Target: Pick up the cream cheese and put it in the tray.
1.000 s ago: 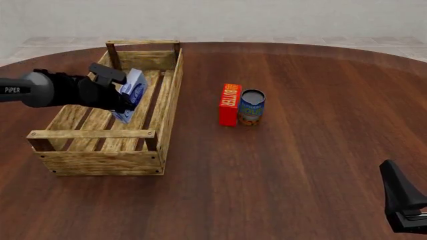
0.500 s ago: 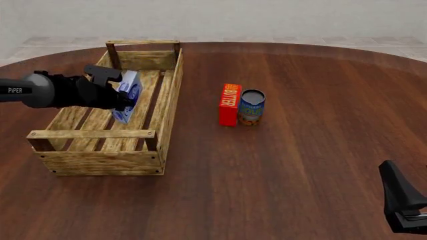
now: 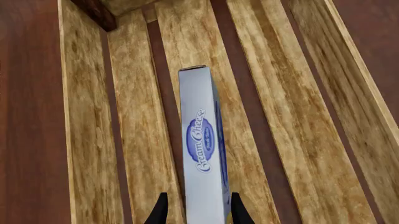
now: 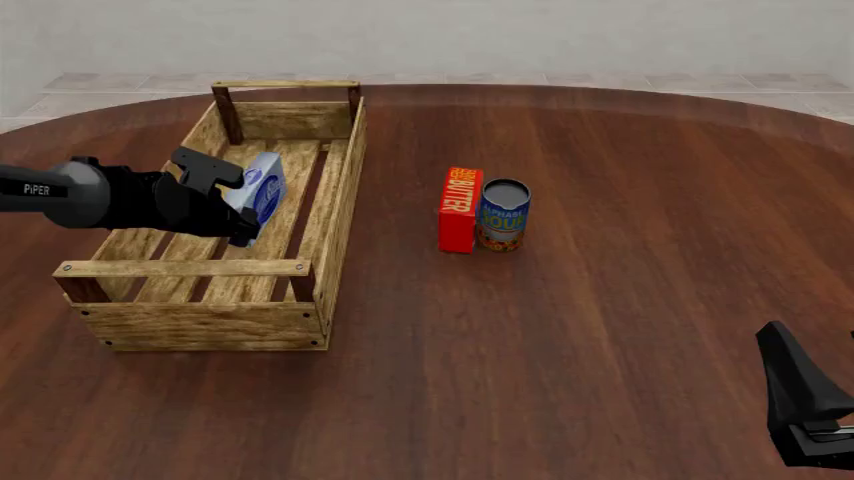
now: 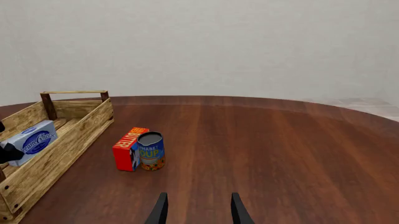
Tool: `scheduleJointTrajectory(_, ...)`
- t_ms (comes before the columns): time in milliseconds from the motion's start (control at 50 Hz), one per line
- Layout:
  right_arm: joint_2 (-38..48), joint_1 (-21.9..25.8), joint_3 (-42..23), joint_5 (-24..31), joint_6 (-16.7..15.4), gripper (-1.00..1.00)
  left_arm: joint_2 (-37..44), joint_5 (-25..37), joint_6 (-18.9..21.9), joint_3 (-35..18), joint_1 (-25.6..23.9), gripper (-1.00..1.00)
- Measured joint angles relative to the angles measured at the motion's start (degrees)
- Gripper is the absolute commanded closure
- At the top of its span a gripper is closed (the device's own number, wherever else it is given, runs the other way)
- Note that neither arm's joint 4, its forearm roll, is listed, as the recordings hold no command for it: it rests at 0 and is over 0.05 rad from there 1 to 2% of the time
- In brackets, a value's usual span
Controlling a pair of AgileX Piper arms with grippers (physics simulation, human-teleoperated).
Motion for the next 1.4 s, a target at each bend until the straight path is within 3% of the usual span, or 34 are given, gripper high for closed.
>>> scheduleJointTrajectory(800, 0.0, 0.1, 0.0, 0.1, 0.2, -1.0, -7.5, 0.2, -2.0, 4.1, -2.7, -1.0)
scheduleJointTrajectory(1400, 0.0, -0.3, 0.1, -0.1, 0.8, -1.0, -22.3, -1.7, -5.0, 15.2, -7.2, -1.0)
